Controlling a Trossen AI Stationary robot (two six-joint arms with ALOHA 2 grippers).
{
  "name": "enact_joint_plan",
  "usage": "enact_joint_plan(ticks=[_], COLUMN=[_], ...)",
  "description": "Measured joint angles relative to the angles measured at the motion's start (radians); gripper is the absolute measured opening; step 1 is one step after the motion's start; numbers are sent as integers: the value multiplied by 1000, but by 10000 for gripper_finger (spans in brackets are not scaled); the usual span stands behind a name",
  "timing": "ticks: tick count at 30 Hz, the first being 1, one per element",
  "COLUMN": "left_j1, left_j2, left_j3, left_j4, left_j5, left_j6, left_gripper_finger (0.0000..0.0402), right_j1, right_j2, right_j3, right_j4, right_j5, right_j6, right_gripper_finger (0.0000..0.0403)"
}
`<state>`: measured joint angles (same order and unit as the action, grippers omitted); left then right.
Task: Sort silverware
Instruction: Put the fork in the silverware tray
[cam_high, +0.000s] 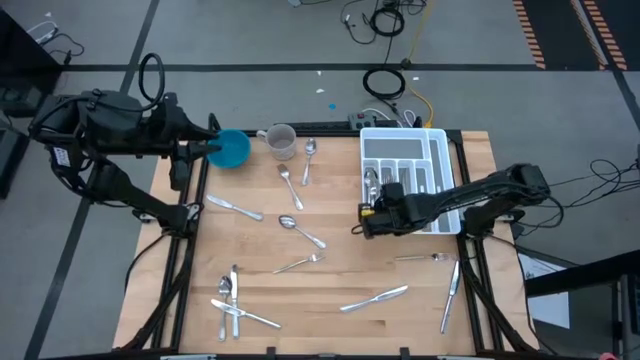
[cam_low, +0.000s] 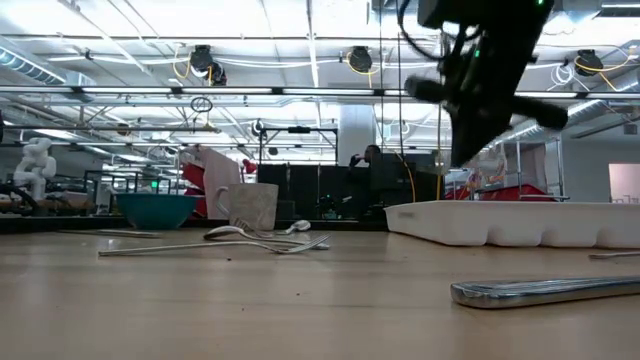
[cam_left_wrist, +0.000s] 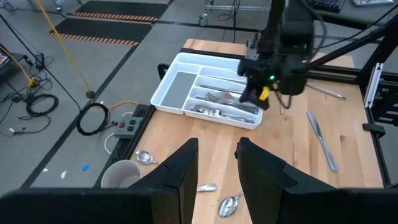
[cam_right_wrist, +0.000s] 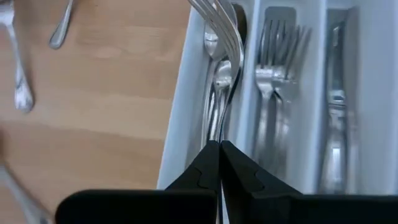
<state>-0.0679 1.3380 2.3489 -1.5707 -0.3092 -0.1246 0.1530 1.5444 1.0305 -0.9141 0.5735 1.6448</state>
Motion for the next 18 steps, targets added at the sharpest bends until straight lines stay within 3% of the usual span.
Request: enact_joint_plan(ticks=[4,10,18], left_j1=[0,0,0], left_j2=[0,0,0], left_j3=[0,0,0], left_j4=[0,0,0], left_j5=[0,0,-17], left_j6=[-1,-25,-25], left_gripper_finger=[116,116,116], right_j1=[-44,-70,-85], right_j2=[2,-14,-213], right_j3=[-100,-190,-298], right_j4=[165,274,316], right_j5=[-2,-13,14], right_j6=[-15,-41,-95], right_gripper_finger=[0,0,0])
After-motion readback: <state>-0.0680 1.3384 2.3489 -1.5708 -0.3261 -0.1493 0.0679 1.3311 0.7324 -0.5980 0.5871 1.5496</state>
